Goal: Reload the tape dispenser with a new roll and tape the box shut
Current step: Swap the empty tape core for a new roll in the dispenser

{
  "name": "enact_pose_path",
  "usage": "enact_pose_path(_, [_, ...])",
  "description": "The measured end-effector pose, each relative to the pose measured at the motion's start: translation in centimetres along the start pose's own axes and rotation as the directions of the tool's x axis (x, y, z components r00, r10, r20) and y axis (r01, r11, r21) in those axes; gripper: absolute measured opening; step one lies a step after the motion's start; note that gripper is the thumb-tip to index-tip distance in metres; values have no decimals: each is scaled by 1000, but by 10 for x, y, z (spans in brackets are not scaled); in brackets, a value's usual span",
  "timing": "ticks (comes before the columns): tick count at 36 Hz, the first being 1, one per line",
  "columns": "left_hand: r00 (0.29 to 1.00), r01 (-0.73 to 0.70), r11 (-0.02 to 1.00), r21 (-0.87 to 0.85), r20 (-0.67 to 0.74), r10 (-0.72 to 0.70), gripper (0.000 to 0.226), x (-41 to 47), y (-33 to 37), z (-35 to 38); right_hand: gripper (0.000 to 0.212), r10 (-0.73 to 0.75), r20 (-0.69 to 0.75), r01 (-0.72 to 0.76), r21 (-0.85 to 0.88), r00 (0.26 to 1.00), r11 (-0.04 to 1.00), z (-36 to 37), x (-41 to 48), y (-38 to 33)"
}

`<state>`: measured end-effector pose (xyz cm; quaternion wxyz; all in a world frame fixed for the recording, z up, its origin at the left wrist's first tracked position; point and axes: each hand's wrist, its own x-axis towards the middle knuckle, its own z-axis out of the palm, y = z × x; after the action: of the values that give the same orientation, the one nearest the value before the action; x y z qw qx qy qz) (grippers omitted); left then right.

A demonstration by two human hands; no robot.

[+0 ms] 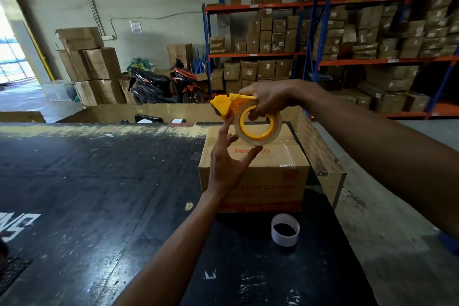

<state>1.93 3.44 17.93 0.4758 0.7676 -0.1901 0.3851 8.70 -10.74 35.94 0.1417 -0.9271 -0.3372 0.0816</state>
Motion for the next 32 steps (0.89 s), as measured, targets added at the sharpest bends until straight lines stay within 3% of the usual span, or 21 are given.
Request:
enact_pose_path(6, [999,-17,998,-54,-48,14,95,5,3,3,42,4,-17,-4,35,1000,999,-2,-3,-2])
enact_pose_path(13, [964,21,997,-76,-263,-40,91,-1,8,18,34,-20,-79,33,173,997,984,-1,-5,0])
enact_pose_path(17, [932,43,995,-89,-356,-72,89,0,16,25,32,-33,-143,58,170,989,984,3,-6,0])
enact_pose_path(26, [982,-23,1000,-20,-185,19,92,0,4,8,31,-39,-119,38,-10,992,999,1,-10,2])
enact_pose_path(32, [994,-102,994,44,-38,103,90,6,1,-2,39,-20,-53,19,-17,998,1000,-5,-14,2])
